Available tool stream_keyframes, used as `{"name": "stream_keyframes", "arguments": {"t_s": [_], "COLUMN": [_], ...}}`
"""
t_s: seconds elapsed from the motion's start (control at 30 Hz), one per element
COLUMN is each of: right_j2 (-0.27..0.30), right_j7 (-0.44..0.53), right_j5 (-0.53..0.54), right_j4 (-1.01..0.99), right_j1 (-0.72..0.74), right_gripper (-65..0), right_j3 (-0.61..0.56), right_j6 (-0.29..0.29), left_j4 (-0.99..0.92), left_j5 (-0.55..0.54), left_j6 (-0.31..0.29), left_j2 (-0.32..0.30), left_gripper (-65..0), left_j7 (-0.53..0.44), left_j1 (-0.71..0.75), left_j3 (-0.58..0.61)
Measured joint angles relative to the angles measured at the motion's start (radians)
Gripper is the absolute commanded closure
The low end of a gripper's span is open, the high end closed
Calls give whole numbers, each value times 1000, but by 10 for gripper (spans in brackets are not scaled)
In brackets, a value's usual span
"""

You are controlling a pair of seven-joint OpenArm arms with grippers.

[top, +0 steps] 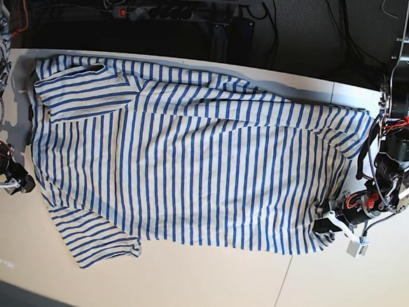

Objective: Fold the T-shirt properly
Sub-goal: 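Release with the right gripper and grasp the hem corner near it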

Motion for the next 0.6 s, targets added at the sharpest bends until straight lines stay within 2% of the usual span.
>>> {"name": "stream_keyframes", "arguments": {"t_s": [0.2, 0.43, 0.6], "right_j2": [-69, -171, -194], "right_j7": [61, 152, 164], "right_j5": [0, -87, -146], "right_j4": [6, 17, 25], "right_j1": [-2, 4, 6], "right_gripper": [-317, -317, -316], "right_j3": [1, 2, 2], "right_j6": [-2, -2, -2], "left_j4": [0, 0, 0], "left_j5": [-7, -11, -16], "left_j6": [0, 0, 0], "left_j2": [-2, -1, -2], "left_gripper": [0, 0, 0], "left_j7": [5, 7, 6], "left_j1": [0, 0, 0], "left_j3": [0, 0, 9]}}
